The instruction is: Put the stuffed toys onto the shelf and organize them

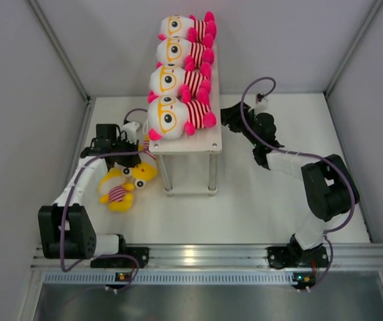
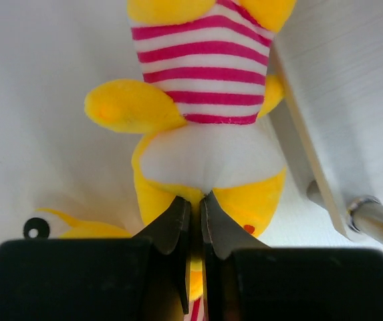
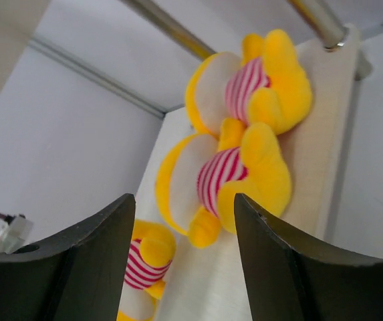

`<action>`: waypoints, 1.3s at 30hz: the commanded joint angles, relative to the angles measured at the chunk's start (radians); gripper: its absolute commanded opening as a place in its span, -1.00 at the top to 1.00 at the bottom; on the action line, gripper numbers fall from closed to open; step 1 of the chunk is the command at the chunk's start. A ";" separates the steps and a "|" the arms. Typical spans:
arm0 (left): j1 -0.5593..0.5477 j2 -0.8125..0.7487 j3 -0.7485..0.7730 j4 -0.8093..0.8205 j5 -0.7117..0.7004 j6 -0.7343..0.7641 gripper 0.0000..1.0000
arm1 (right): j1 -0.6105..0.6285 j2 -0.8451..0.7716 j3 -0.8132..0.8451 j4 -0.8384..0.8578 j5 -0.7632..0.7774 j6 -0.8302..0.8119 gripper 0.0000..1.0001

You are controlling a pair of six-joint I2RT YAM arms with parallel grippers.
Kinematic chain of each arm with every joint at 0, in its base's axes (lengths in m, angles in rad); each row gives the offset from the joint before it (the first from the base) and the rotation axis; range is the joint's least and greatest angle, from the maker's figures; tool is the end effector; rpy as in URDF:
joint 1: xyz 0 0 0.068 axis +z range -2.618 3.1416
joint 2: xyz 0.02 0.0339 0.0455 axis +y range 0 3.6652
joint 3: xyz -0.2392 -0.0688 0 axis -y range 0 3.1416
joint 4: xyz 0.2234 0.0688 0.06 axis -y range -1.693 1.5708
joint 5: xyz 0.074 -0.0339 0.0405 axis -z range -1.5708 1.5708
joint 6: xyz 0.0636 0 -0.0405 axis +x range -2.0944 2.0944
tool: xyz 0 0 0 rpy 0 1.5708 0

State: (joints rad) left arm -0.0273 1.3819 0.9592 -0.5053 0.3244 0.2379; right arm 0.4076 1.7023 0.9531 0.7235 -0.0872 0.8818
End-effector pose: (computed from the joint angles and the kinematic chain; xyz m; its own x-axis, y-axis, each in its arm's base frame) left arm 0.2833 -0.0280 0.2040 -0.7265 0.2433 -0.6427 0.3993 0.9106 -0.1067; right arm 0.3587 0.1609 0.2389 -0.3815 0.6728 -0.6338 -0.2837 0.5674 0.7731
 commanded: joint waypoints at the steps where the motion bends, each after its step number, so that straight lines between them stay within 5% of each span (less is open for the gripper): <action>1: 0.059 -0.119 0.071 -0.002 0.190 0.106 0.91 | -0.013 0.017 0.024 0.214 -0.245 -0.060 -0.22; 9: 0.112 -0.095 0.203 -0.143 0.450 0.259 0.91 | -0.007 0.164 0.153 0.298 -0.505 0.029 -0.22; 16: 0.109 -0.004 0.259 -0.154 0.631 0.251 0.91 | 0.034 0.177 0.182 0.212 -0.510 -0.037 -0.31; 27: 0.096 0.117 0.331 -0.154 0.472 0.199 0.90 | 0.040 0.241 0.285 0.122 -0.526 0.012 -0.32; 39: 0.096 0.272 0.403 -0.156 0.542 0.103 0.90 | 0.077 0.359 0.314 0.148 -0.566 0.078 -0.34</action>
State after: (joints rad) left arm 0.0704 1.6493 1.3037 -0.6670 0.8257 0.3695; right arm 0.4633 2.0548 1.2201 0.8246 -0.6270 0.9516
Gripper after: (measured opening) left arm 0.098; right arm 0.666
